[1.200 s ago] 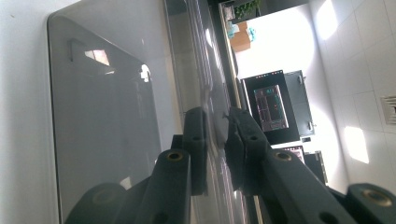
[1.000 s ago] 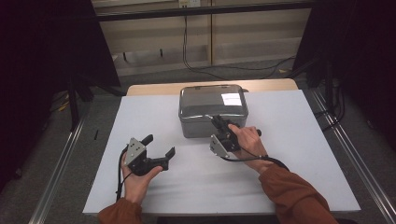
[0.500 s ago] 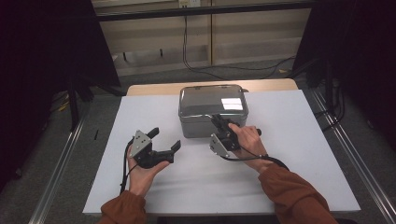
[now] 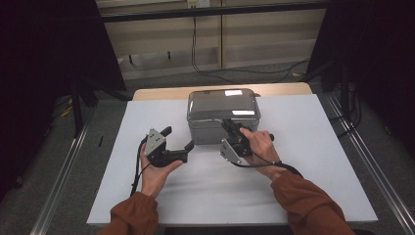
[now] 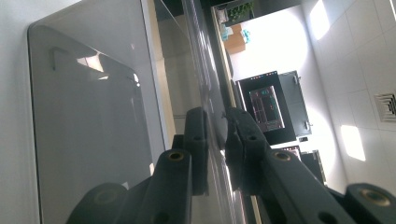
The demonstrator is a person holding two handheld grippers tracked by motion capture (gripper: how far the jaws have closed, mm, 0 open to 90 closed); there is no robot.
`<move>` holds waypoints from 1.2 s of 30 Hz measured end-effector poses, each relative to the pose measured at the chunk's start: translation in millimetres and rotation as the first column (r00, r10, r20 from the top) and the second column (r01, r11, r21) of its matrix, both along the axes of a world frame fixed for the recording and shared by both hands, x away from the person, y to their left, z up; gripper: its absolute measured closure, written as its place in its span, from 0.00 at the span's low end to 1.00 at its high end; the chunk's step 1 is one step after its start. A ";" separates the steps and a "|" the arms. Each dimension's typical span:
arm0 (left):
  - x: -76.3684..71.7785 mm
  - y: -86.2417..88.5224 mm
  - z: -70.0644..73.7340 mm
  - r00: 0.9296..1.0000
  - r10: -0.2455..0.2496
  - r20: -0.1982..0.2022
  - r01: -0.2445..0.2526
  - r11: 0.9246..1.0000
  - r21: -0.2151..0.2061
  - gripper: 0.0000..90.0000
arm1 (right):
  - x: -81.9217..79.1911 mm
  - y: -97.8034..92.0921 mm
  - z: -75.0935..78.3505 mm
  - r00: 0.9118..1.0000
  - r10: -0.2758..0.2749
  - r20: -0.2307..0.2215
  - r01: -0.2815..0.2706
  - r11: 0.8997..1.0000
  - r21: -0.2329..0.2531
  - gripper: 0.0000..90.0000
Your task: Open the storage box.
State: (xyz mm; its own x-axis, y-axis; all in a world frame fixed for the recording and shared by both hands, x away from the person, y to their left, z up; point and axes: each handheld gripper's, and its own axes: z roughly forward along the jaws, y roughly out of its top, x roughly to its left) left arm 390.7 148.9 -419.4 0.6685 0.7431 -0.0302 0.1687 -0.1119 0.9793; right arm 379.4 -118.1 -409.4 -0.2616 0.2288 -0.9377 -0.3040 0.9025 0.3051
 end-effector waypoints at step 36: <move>52.8 -36.7 6.0 0.998 0.018 0.068 -0.021 0.999 0.046 0.07 | 3.2 0.2 13.6 0.999 -0.006 0.032 0.006 1.000 0.007 0.89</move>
State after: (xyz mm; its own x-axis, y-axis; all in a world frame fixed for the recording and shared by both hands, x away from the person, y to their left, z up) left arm 443.5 112.1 -413.4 0.6532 0.7556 0.0493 0.1052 -0.1551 0.9823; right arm 382.6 -117.9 -395.8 -0.2297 0.2373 -0.9439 -0.3081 0.9022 0.3018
